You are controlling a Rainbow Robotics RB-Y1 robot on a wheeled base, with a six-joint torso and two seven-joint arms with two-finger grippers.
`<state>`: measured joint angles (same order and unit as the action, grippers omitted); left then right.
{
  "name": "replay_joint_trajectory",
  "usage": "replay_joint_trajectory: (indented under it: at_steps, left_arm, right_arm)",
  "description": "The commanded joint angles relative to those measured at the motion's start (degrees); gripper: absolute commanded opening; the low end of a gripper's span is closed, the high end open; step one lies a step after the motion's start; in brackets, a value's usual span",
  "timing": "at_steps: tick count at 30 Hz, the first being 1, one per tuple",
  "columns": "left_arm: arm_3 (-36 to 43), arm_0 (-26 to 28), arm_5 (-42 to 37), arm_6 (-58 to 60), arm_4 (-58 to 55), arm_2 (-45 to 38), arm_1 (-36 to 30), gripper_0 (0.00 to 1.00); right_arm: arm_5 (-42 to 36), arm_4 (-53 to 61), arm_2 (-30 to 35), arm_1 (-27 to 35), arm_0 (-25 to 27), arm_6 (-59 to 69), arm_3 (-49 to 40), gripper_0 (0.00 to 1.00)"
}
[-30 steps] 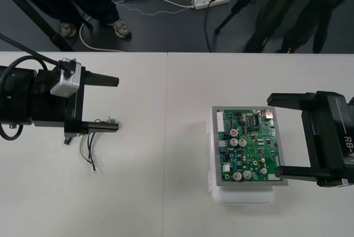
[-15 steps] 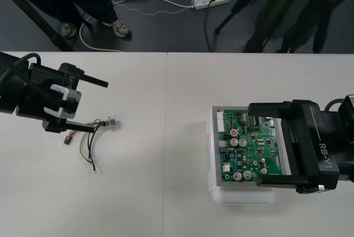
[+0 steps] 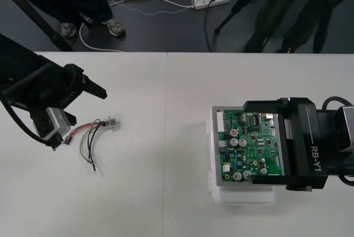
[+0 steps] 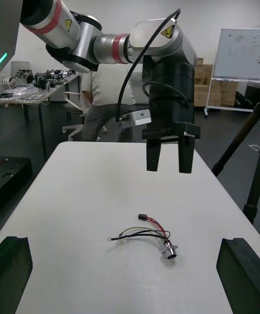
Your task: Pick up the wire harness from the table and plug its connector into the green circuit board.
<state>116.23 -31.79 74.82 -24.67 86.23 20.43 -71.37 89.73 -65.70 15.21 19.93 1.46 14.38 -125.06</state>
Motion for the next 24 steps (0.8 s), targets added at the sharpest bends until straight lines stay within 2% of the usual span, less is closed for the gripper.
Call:
replay_joint_trajectory:
  at_steps: [1, 7, 16, 21, 24]
  left_arm:
    - [0.14, -8.02, -2.84, -4.68, 3.25, 8.84, -4.31, 0.88]
    - [-0.3, -15.32, -6.88, -14.0, 8.61, 20.71, -5.28, 0.88]
    - [-1.18, -29.47, -12.86, -26.65, 16.96, 41.27, -4.31, 0.89]
    - [-1.97, -36.76, -18.04, -31.75, 25.22, 54.02, -1.85, 0.89]
    - [-4.61, -40.81, -20.86, -32.46, 24.96, 60.52, 0.09, 0.88]
  right_arm:
    - [-0.17, -0.21, -0.18, -0.77, -1.2, 0.56, -0.53, 1.0]
    - [-1.31, -0.56, 0.0, -0.68, -0.67, 1.53, -0.53, 1.0]
    - [-3.07, -0.48, 0.0, -0.33, 0.82, 3.64, -0.53, 1.0]
    - [-3.15, -0.56, 0.0, -0.33, 0.82, 4.87, -0.53, 1.0]
    - [-3.15, -0.48, 0.35, -0.24, 0.74, 5.39, -0.44, 1.0]
